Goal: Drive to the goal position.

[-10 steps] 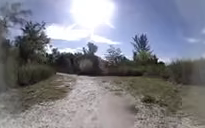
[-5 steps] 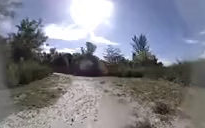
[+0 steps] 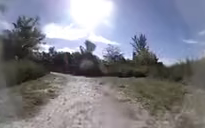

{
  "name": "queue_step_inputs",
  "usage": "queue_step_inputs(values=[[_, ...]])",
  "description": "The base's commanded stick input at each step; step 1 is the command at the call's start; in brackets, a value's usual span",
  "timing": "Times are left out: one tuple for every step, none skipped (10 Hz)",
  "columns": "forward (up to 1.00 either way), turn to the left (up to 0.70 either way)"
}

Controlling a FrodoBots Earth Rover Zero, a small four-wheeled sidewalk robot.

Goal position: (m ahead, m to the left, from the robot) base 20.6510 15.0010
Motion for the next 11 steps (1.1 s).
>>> queue_step_inputs(values=[[0.85, 0.0], [0.85, 0.0], [0.85, 0.0], [0.85, 0.0], [0.85, 0.0], [0.85, 0.0], [0.85, 0.0], [0.85, 0.0], [0.85, 0.0], [0.85, 0.0], [0.85, 0.06]])
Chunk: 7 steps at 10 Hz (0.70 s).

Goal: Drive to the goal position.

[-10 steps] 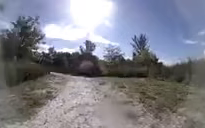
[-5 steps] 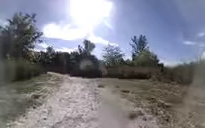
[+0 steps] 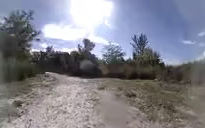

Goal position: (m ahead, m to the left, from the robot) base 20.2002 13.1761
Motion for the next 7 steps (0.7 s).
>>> queue_step_inputs(values=[[0.85, 0.22], [0.85, 0.34], [0.85, 0.34], [0.85, 0.34], [0.85, 0.34], [0.85, 0.34], [0.85, 0.28]])
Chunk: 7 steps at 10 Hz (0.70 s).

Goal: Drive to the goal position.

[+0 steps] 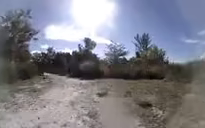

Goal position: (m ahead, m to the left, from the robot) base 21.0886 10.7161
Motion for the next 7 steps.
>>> queue_step_inputs(values=[[0.85, 0.0], [0.85, 0.0], [0.85, 0.0], [0.85, 0.0], [0.85, 0.06], [0.85, 0.29], [0.85, 0.34]])
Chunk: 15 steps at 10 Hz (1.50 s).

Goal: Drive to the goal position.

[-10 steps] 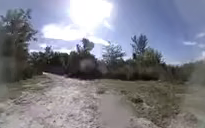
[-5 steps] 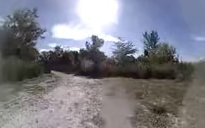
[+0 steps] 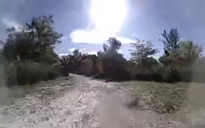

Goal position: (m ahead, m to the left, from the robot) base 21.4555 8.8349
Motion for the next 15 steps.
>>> queue_step_inputs(values=[[0.85, 0.26], [0.85, 0.01], [0.85, 0.0], [0.85, 0.0], [0.85, 0.0], [0.85, 0.0], [0.85, 0.0], [0.85, 0.0], [0.85, 0.0], [0.85, 0.0], [0.85, 0.0], [0.85, 0.0], [0.85, 0.0], [0.85, 0.0], [0.85, 0.0]])
